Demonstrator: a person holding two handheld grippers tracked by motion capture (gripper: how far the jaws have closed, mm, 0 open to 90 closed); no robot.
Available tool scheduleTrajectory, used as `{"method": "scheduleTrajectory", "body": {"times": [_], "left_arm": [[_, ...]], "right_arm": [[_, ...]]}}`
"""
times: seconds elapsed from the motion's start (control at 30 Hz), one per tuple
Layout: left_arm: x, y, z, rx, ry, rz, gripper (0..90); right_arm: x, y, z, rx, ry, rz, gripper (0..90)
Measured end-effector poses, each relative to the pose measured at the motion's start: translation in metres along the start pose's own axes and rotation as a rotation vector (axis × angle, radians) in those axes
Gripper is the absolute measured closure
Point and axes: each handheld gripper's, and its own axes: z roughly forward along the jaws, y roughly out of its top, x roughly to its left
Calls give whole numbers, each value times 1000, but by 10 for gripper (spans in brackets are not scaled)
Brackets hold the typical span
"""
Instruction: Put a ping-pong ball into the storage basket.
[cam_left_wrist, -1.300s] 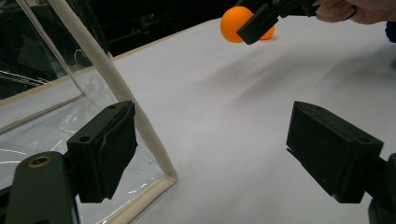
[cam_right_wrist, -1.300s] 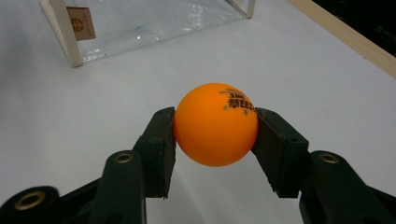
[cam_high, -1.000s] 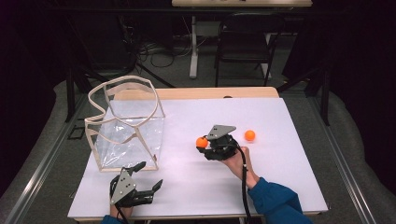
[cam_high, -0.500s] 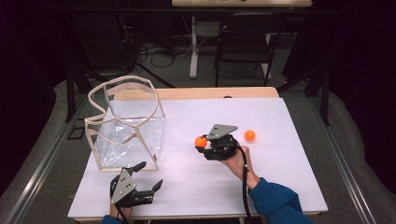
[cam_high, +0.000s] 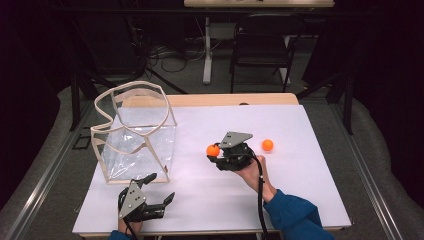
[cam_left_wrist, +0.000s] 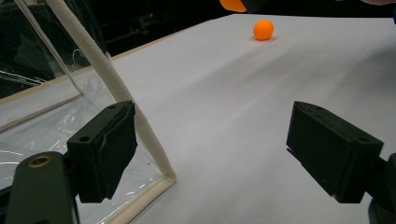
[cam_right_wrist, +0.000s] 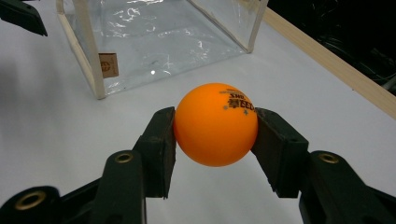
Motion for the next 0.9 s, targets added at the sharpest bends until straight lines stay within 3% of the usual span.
{"method": "scheduleTrajectory", "body": {"times": [0.9], "left_arm": [[1,0,-1,-9,13,-1,160]], "right_arm": [[-8,38,-8,-14,-7,-24,505]]}}
